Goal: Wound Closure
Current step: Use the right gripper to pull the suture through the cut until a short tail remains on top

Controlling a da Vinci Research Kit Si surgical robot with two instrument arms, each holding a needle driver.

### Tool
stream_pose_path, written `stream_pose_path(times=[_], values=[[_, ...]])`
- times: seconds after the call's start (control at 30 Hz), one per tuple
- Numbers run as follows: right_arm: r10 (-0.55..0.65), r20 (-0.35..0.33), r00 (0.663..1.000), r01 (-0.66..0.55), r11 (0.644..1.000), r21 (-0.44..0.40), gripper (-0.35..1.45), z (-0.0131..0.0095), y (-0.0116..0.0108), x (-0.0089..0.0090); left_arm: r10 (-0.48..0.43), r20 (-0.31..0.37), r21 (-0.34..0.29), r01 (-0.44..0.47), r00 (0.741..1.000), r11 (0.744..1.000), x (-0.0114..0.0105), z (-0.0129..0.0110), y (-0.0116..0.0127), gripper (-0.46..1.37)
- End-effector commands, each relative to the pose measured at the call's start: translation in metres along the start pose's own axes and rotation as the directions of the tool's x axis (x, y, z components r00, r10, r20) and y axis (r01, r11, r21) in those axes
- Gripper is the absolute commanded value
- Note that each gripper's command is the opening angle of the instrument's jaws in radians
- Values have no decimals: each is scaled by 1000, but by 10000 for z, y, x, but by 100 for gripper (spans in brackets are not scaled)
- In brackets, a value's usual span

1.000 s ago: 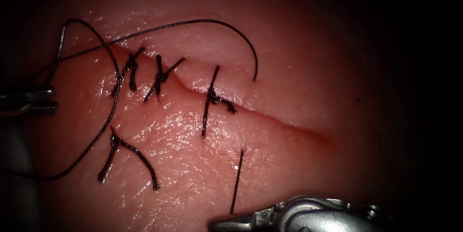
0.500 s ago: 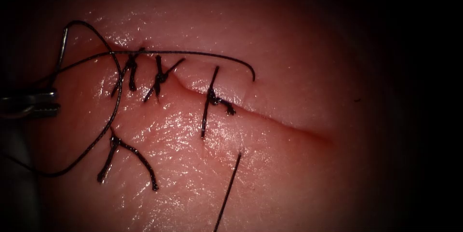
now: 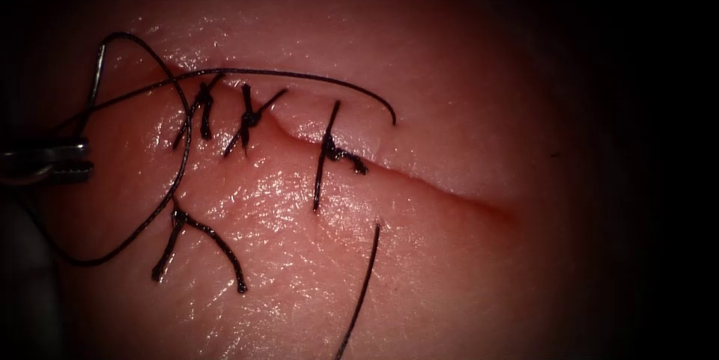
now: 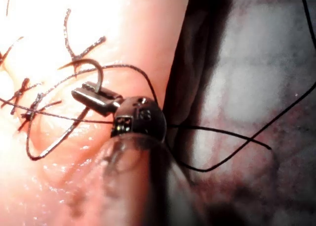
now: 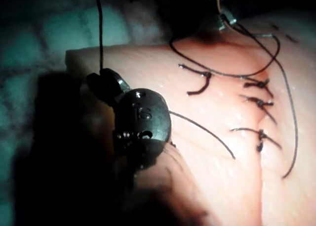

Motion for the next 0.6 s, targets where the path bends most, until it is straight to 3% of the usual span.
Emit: stream_pose_path(times=[0.03, 0.07, 0.17, 0.43, 0.6], values=[[20, -8, 1000, -20, 998, -56, 125, -7, 5, 2, -1, 0, -9, 1, 1000, 1000, 0, 0, 0, -35], [30, -19, 999, -32, 991, -128, 138, -18, 15, 3, -1, -1, -9, 0, 1000, 1000, 0, 0, 0, -35], [11, -15, 1000, -14, 976, -216, 142, -39, 31, 6, -1, -1, -9, 0, 1000, 1000, 0, 0, 0, -35], [-19, -24, 1000, 13, 968, -250, 140, -97, 61, 1, 0, -1, -9, 0, 1000, 1000, 0, 0, 0, -35], [-40, -18, 999, 34, 959, -282, 137, -116, 72, -12, 0, -2, -9, 0, 1000, 1000, 1, 1, 1, -35]])
